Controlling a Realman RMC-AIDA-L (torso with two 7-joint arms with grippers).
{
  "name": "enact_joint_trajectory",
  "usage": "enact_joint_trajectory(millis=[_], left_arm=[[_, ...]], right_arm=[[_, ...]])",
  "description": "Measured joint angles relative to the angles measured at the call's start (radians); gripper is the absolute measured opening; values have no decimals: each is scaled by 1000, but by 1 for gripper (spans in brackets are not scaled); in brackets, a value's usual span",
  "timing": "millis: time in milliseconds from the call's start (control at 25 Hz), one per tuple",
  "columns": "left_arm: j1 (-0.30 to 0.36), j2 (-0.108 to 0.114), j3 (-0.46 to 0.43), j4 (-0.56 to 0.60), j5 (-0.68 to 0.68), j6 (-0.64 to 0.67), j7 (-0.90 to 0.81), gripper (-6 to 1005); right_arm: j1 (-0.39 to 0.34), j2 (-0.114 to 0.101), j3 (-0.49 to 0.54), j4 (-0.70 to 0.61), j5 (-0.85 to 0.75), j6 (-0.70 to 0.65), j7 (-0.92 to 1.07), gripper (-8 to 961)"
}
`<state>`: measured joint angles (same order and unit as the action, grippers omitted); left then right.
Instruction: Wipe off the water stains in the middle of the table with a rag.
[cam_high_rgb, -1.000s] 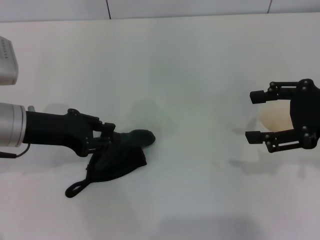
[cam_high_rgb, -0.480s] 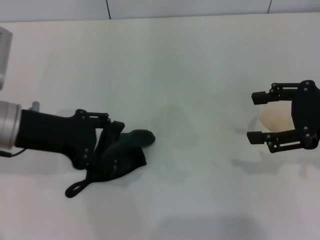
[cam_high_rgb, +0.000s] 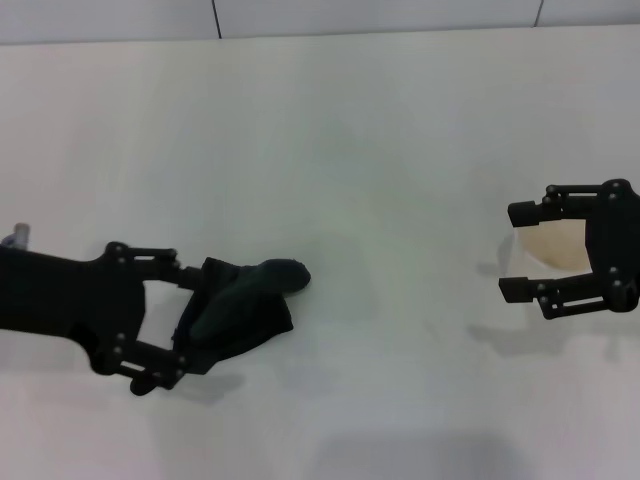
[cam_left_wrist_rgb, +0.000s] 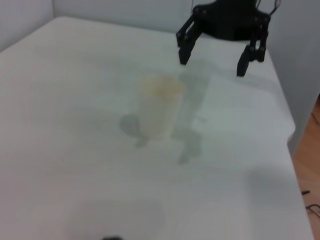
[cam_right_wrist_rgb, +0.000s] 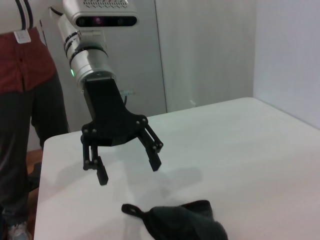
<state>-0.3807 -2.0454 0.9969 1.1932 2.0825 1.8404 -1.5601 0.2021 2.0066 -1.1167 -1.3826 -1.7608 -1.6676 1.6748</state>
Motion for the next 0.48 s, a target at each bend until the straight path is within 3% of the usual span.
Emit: enact_joint_trajectory(millis=[120,480], left_arm=[[10,15,0,-11,2,-8,9,890],[14,8,0,-5,17,-17,18,890]], right_arm=[[6,0,0,7,-21,2,0,811],[15,0,0,10,-41,6,0,811]])
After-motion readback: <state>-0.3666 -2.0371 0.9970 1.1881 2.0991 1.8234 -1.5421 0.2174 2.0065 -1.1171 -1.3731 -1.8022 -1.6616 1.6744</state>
